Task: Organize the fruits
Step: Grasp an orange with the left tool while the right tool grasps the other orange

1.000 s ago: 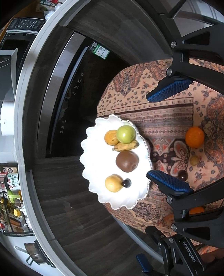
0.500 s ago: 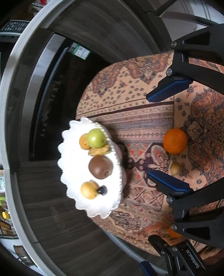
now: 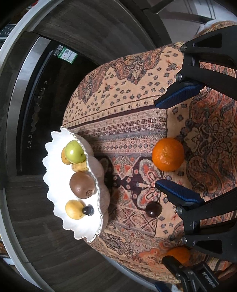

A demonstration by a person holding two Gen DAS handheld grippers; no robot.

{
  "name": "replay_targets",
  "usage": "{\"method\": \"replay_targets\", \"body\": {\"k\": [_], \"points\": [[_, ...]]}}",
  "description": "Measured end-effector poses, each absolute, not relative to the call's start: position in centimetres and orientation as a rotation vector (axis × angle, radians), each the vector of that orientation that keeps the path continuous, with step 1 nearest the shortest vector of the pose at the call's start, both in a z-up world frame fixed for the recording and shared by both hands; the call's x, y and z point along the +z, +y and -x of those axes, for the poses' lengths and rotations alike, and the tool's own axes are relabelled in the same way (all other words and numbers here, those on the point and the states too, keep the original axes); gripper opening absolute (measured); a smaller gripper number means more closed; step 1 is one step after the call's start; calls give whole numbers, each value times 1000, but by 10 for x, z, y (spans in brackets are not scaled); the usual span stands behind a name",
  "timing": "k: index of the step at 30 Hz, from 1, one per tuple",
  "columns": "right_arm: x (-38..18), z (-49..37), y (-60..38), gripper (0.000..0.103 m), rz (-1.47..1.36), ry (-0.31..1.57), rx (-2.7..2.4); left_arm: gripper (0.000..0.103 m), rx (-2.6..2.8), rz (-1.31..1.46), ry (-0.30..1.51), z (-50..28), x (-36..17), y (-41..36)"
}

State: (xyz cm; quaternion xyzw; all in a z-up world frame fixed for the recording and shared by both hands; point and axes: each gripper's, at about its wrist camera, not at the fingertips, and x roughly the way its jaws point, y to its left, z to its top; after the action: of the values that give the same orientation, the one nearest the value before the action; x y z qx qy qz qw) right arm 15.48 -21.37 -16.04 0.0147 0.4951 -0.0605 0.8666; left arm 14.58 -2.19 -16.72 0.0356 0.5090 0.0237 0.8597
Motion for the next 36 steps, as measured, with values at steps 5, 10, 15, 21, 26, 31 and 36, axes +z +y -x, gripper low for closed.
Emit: {"method": "replay_targets", "body": {"k": [5, 10, 15, 21, 26, 31, 36], "points": [[-172, -155, -213, 74, -28, 1054, -117, 93, 54, -64, 1093, -143, -179, -21], [-182, -155, -213, 69, -35, 1072, -102, 89, 52, -64, 1110, -143, -187, -22], [-188, -157, -213, 68, -37, 1081, -95, 84, 45, -62, 1136, -144, -197, -23], [-196, -159, -212, 61, -40, 1091, -75, 69, 36, -54, 1151, -145, -205, -22], [-203, -160, -210, 48, -56, 1105, -49, 58, 18, -48, 1148, -146, -208, -23], [-202, -159, -209, 46, -60, 1095, -44, 47, 5, -56, 1138, -149, -207, -24], [-201, -159, -208, 45, -58, 1094, -42, 46, 2, -58, 1135, -146, -206, -25]]}}
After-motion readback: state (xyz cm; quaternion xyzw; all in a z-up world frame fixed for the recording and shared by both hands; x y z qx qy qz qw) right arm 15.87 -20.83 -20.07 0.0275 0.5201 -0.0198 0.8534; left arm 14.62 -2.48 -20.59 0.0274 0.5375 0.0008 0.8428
